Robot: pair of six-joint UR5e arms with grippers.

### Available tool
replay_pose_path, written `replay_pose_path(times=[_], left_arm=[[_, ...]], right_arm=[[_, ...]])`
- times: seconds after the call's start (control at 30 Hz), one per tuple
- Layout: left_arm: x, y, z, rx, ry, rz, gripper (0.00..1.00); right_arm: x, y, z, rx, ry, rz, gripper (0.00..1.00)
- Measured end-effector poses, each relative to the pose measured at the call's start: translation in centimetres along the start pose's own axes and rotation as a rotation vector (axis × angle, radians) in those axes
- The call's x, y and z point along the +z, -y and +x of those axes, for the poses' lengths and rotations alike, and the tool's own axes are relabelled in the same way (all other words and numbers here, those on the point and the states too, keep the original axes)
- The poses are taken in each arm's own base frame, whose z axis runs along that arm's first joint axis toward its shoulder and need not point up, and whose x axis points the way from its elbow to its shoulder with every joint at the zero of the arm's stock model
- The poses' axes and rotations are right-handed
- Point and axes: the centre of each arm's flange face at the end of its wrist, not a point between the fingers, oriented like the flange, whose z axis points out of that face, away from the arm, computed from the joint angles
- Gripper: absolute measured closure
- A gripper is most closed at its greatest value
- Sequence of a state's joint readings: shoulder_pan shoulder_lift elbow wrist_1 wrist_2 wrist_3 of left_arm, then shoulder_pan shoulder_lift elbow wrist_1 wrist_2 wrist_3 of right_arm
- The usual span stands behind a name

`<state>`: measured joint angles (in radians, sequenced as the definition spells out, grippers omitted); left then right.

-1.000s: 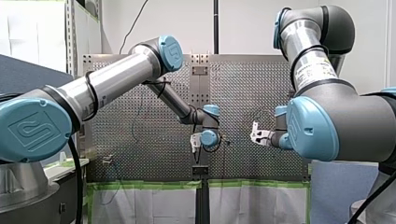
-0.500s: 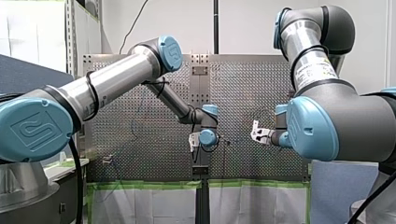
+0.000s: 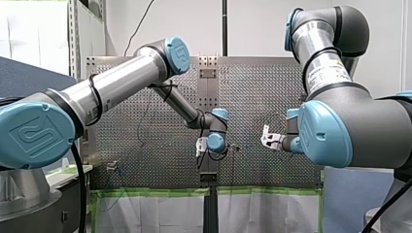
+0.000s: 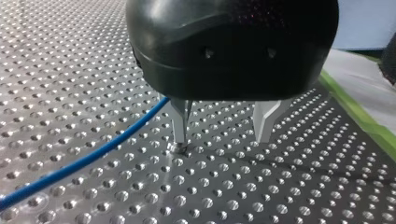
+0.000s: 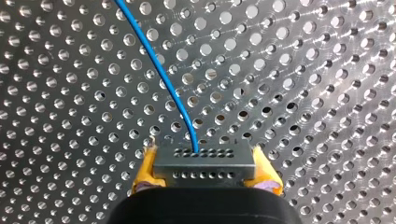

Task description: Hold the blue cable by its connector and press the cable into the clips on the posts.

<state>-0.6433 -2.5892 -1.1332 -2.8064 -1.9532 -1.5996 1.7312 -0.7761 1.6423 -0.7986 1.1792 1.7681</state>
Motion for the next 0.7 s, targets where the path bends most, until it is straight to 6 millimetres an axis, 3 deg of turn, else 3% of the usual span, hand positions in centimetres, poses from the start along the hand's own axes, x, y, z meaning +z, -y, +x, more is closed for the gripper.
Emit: replay_pose_path(times=[0.03, 0.43, 0.7], left_arm=[[-0.1, 0.0, 0.0, 0.009, -0.005, 0.001, 0.00], [-1.5, 0.0, 0.6, 0.066, -0.093, -0.024, 0.00], [-3.2, 1.4, -2.7, 0.048, -0.097, 0.042, 0.00]], right_arm=[[0.0, 0.0, 0.0, 0.001, 0.001, 0.000, 1.00], [-0.1, 0.0, -0.1, 0.006, 0.013, -0.002, 1.00], [-0.2, -0.1, -0.2, 0.010, 0.018, -0.005, 1.00]])
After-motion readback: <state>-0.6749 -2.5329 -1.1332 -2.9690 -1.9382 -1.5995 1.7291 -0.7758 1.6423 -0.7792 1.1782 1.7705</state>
